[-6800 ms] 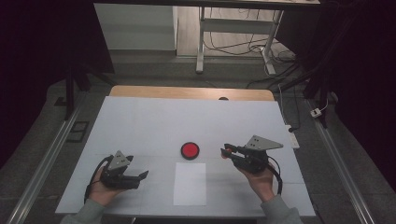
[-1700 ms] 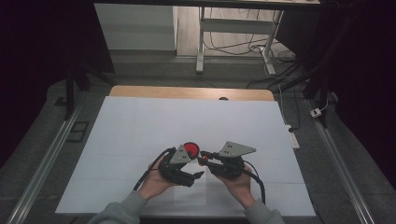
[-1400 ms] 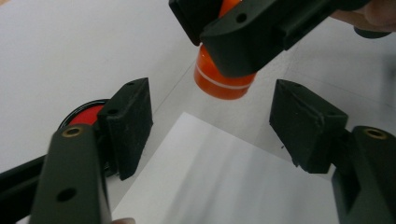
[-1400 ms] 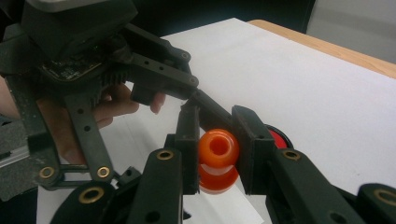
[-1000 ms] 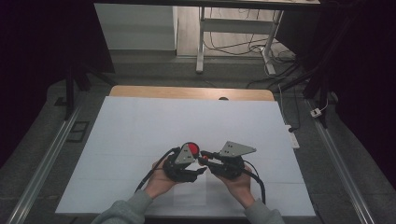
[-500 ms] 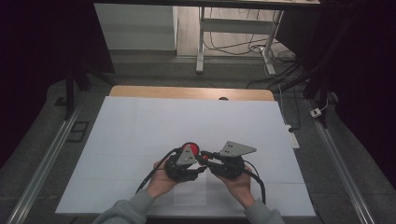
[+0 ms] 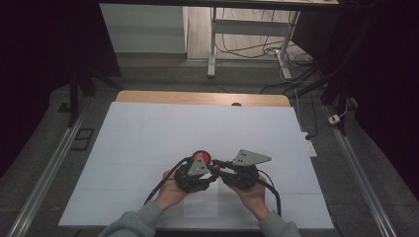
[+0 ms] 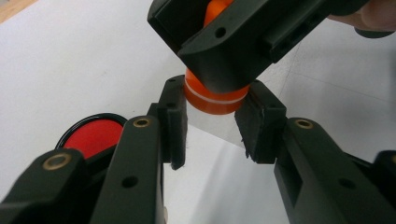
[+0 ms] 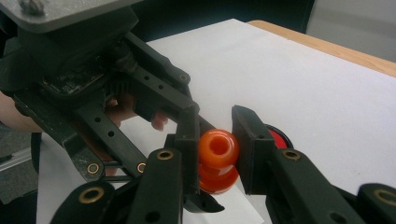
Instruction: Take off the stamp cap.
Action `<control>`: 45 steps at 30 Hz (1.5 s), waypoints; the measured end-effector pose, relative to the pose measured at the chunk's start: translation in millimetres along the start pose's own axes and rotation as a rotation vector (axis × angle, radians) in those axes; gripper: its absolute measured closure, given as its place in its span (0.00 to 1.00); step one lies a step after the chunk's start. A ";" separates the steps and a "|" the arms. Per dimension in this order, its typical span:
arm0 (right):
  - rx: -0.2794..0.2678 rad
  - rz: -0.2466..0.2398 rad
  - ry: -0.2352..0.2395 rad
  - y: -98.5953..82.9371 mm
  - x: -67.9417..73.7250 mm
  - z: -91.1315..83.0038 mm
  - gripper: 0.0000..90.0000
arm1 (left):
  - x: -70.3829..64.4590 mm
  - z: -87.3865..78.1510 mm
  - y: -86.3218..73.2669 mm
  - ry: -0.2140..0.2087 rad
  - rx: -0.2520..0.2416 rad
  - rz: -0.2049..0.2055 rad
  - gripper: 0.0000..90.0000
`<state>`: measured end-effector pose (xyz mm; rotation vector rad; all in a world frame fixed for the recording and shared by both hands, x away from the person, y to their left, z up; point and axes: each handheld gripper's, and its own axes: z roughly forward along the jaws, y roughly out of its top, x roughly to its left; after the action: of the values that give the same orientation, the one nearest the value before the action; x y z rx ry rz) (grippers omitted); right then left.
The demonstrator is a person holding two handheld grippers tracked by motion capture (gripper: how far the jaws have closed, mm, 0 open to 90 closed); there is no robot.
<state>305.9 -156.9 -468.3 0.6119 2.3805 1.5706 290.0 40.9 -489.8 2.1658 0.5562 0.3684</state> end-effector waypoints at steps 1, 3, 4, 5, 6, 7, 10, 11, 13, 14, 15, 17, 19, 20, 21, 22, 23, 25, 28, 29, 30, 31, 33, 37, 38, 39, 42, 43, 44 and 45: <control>0.000 0.000 0.000 0.0 -0.1 0.0 0.80 | 0.0 0.0 0.0 -0.001 0.001 0.001 0.71; 0.000 0.002 0.000 -0.2 -0.2 0.0 0.80 | -0.3 0.0 0.0 0.001 0.002 0.005 0.71; 0.000 0.001 0.001 -0.2 -0.2 0.1 0.80 | -0.5 0.1 -0.1 0.003 0.002 0.006 0.71; 0.001 0.001 0.001 -0.3 -0.2 0.2 0.80 | -0.3 -0.1 -0.2 0.003 0.007 0.013 0.71; 0.002 0.002 0.001 -0.5 -0.2 0.3 0.80 | -0.4 0.0 -0.2 0.005 0.009 0.015 0.72; 0.003 0.002 0.002 -0.7 -0.3 0.5 0.80 | -0.6 0.1 -0.4 0.007 0.012 0.018 0.72; 0.008 0.000 0.001 -1.1 -0.1 1.0 0.80 | -0.6 0.2 -0.7 0.009 0.015 0.023 0.72; 0.008 -0.001 0.001 -1.1 -0.1 1.0 0.80 | -0.5 0.1 -0.8 0.007 0.014 0.022 0.72; 0.004 -0.004 0.000 -1.2 0.3 1.1 0.80 | -0.4 -0.2 -0.8 0.006 0.015 0.024 0.72; 0.003 -0.006 0.000 -1.2 0.5 1.2 0.80 | -0.4 -0.2 -0.9 0.006 0.016 0.024 0.72; 0.004 -0.007 0.000 -1.2 0.6 1.3 0.80 | -0.4 -0.2 -0.9 0.006 0.016 0.025 0.72; 0.005 -0.008 0.000 -1.2 0.7 1.5 0.80 | -0.1 -0.1 -1.0 0.004 0.018 0.025 0.72; 0.007 -0.009 0.000 -1.3 0.8 1.8 0.80 | 0.1 0.1 -1.3 0.002 0.018 0.025 0.72; 0.008 -0.009 0.000 -1.3 0.9 1.9 0.80 | 0.2 0.2 -1.3 0.001 0.018 0.024 0.72; 0.008 -0.010 -0.001 -1.3 1.0 1.9 0.80 | 0.2 0.1 -1.3 0.000 0.018 0.025 0.72; 0.011 -0.012 0.000 -1.2 1.0 1.7 0.80 | 0.3 0.0 -1.3 -0.001 0.018 0.024 0.72; 0.008 -0.011 0.000 -1.2 1.1 1.8 0.80 | 0.3 -0.1 -1.4 -0.001 0.017 0.024 0.72; 0.009 -0.012 0.000 -1.1 1.1 1.6 0.80 | 0.3 -0.2 -1.4 -0.003 0.017 0.026 0.72; 0.012 -0.013 0.002 -1.0 0.8 1.2 0.80 | 0.6 -0.3 -1.6 -0.005 0.016 0.025 0.72; 0.008 -0.012 0.001 -1.1 1.0 1.4 0.80 | 0.5 -0.3 -1.6 -0.005 0.016 0.026 0.72; 0.009 -0.012 0.001 -1.0 1.2 1.4 0.80 | 0.6 -0.4 -1.6 -0.005 0.016 0.026 0.72; 0.009 -0.013 0.000 -1.0 1.3 1.4 0.80 | 0.6 -0.4 -1.7 -0.006 0.016 0.026 0.72; 0.010 -0.013 0.000 -1.0 1.3 1.3 0.80 | 0.5 -0.4 -1.7 -0.006 0.016 0.026 0.72; 0.012 -0.014 0.000 -0.9 1.6 1.3 0.80 | 0.4 -0.4 -1.8 -0.007 0.017 0.027 0.72; 0.012 -0.014 0.000 -0.9 1.6 1.3 0.80 | 0.3 -0.4 -1.8 -0.007 0.017 0.026 0.72; 0.012 -0.014 0.000 -0.8 1.6 1.3 0.80 | 0.4 -0.4 -1.8 -0.007 0.017 0.026 0.72; 0.014 -0.016 -0.001 -0.7 1.8 1.1 0.80 | 0.4 -0.4 -1.9 -0.008 0.017 0.026 0.72; 0.014 -0.017 -0.001 -0.7 1.9 1.1 0.80 | 0.4 -0.5 -1.9 -0.007 0.018 0.026 0.72; 0.014 -0.017 -0.002 -0.7 2.0 1.1 0.80 | 0.4 -0.5 -1.9 -0.007 0.017 0.026 0.72; 0.014 -0.017 -0.002 -0.7 2.0 1.1 0.80 | 0.4 -0.5 -1.9 -0.008 0.017 0.026 0.72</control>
<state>304.5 -155.3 -469.3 0.5939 2.3909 1.5470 289.6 42.4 -491.0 2.1918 0.5296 0.3703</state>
